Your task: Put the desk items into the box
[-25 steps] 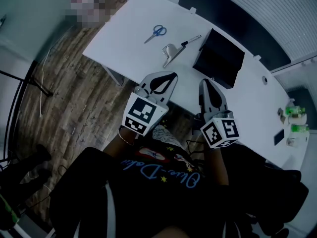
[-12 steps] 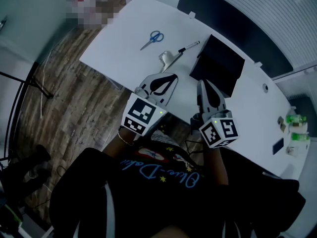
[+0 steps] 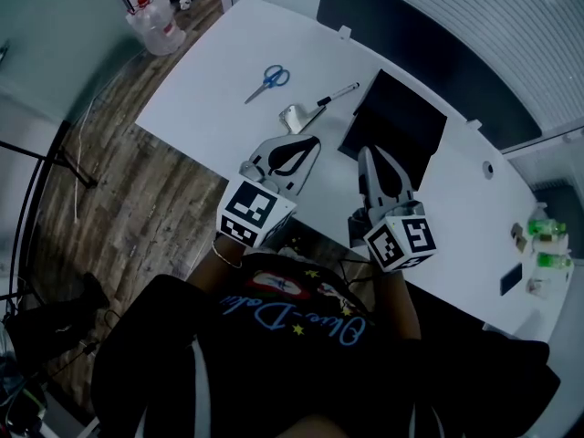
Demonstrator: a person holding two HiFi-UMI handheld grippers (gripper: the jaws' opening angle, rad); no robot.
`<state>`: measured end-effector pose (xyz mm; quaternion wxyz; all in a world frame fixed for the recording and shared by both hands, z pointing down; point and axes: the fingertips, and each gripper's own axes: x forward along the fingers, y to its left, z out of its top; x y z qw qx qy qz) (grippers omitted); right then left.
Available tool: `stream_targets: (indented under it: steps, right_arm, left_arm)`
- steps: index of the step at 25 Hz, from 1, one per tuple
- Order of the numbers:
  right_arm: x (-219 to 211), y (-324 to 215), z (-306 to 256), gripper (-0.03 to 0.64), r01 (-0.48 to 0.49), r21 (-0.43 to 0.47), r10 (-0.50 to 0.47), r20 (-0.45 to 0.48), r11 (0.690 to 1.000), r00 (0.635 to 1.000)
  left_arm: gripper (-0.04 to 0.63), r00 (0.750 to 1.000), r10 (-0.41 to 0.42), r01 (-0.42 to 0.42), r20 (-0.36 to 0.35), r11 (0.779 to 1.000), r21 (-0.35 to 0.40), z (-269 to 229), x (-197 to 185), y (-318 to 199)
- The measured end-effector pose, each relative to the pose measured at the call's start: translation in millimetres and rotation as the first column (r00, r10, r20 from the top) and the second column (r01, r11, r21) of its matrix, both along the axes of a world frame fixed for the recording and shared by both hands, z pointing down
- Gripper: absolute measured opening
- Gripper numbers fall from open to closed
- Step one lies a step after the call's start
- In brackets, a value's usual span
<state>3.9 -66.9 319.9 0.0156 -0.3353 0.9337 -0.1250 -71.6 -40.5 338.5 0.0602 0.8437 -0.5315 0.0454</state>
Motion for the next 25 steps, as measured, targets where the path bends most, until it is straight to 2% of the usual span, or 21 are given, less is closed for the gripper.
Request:
stream_targets:
  steps: [10, 16, 21, 25]
  right_arm:
    - [7, -12, 16, 0.011, 0.022, -0.030, -0.022, 0.007, 0.999, 1.000]
    - [5, -23, 18, 0.011, 0.034, -0.028, -0.034, 0.001, 0.999, 0.999]
    - [-4, -29, 22, 0.011, 0.044, -0.036, -0.044, 0.003, 0.998, 0.999]
    - [-15, -29, 35, 0.011, 0.060, -0.058, -0.060, 0.000, 0.997, 0.998]
  left_arm:
    - [0.009, 0.998, -0.056, 0.057, 0.022, 0.998, -0.036, 17, -1, -10]
    - [0.009, 0.998, -0.048, 0.050, 0.032, 0.998, -0.042, 17, -1, -23]
    - [0.009, 0.998, 0.002, 0.001, 0.058, 0.998, -0.055, 24, 0, -27]
    - [0.009, 0.997, -0.012, 0.018, 0.072, 0.997, -0.079, 36, -9, -29]
